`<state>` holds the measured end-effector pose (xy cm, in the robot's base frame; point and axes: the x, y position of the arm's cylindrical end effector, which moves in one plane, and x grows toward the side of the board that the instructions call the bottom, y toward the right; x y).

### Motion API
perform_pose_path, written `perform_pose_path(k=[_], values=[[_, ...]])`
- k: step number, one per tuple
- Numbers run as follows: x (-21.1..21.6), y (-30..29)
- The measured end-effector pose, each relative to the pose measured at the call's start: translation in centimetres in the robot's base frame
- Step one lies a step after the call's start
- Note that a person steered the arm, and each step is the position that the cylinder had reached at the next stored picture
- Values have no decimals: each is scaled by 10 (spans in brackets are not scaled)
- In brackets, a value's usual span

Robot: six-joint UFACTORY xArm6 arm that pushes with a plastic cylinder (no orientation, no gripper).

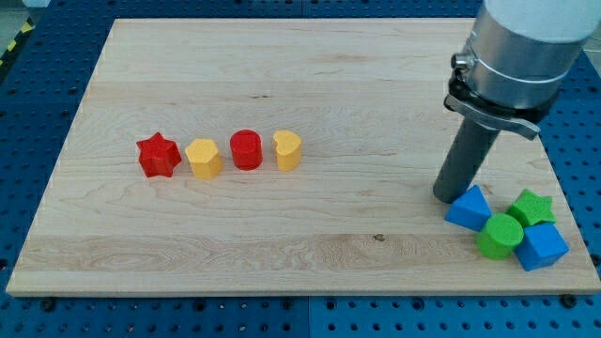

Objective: Move the arm towards left to the green star

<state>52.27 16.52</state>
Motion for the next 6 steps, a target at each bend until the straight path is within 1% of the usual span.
perform_pose_path(k=[1,2,3,4,5,6], values=[[4,6],[-10,-1],[-66,-60],[-121,-132],[-144,-192],[-150,-211]])
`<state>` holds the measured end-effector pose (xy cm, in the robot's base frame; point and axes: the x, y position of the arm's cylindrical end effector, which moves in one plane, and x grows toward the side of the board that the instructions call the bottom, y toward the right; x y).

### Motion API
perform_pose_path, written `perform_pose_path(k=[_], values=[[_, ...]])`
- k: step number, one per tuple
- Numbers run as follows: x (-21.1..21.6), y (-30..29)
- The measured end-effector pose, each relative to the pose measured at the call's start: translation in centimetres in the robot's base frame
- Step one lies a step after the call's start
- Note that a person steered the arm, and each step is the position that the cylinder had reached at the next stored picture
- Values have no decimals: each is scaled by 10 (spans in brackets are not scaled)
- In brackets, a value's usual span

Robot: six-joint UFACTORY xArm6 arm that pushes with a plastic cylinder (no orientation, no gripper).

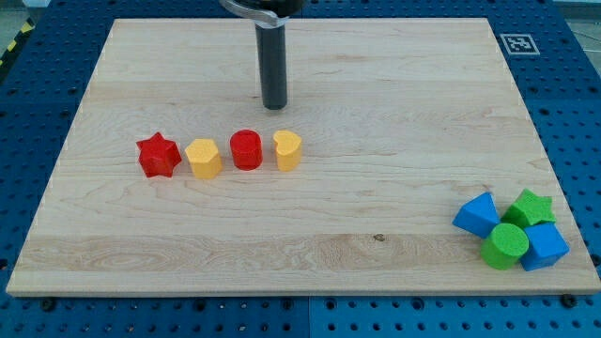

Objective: Move the arm towards left to the green star

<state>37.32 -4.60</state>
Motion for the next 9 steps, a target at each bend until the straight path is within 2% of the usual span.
perform_pose_path(k=[2,3,4,6,7,8,9], values=[[2,-6],[19,-13],[25,-45],[31,-151],[57,-190],[80,-203],[93,-181]])
